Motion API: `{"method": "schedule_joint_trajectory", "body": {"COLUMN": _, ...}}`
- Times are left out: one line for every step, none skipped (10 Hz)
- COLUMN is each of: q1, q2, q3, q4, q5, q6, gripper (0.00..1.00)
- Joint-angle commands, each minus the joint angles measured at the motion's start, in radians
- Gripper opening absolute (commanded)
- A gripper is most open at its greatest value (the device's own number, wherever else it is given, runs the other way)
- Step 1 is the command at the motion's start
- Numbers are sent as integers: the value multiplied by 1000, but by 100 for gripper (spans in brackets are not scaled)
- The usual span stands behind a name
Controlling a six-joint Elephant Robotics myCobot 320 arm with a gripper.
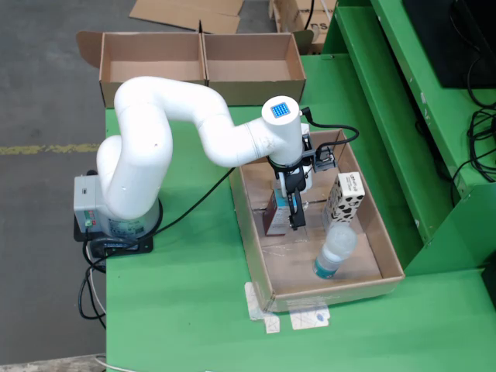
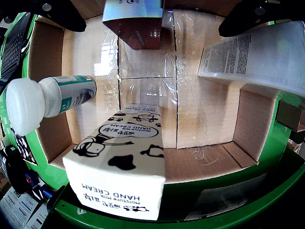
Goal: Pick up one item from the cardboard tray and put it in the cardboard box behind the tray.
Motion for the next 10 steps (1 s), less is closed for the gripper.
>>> {"method": "schedule_joint_trajectory", "body": {"q1": -5, "q2": 18, "q3": 24, "q4": 12, "q5": 1, "q6": -2, "gripper": 80}}
{"method": "schedule_joint_trajectory", "body": {"q1": -5, "q2": 18, "q3": 24, "q4": 12, "q5": 1, "q6": -2, "gripper": 70}}
{"method": "schedule_joint_trajectory", "body": {"q1": -5, "q2": 18, "q3": 24, "q4": 12, "q5": 1, "q6": -2, "gripper": 60}}
{"method": "schedule_joint_trajectory", "body": {"q1": -5, "q2": 18, "q3": 24, "q4": 12, "q5": 1, "q6": -2, "gripper": 50}}
{"method": "schedule_joint_trajectory", "body": {"q1": -5, "q2": 18, "q3": 24, "q4": 12, "q5": 1, "q6": -2, "gripper": 40}}
{"method": "schedule_joint_trajectory", "body": {"q1": -5, "q2": 18, "q3": 24, "q4": 12, "q5": 1, "q6": -2, "gripper": 30}}
{"method": "schedule_joint_trajectory", "body": {"q1": -5, "q2": 18, "q3": 24, "q4": 12, "q5": 1, "q6": -2, "gripper": 20}}
{"method": "schedule_joint_trajectory", "body": {"q1": -5, "q2": 18, "q3": 24, "q4": 12, "q5": 1, "q6": -2, "gripper": 10}}
{"method": "schedule_joint_trajectory", "body": {"q1": -5, "q2": 18, "q3": 24, "q4": 12, "q5": 1, "q6": -2, "gripper": 0}}
{"method": "schedule_joint_trajectory", "body": {"q1": -5, "q2": 18, "q3": 24, "q4": 12, "q5": 1, "q6": -2, "gripper": 0}}
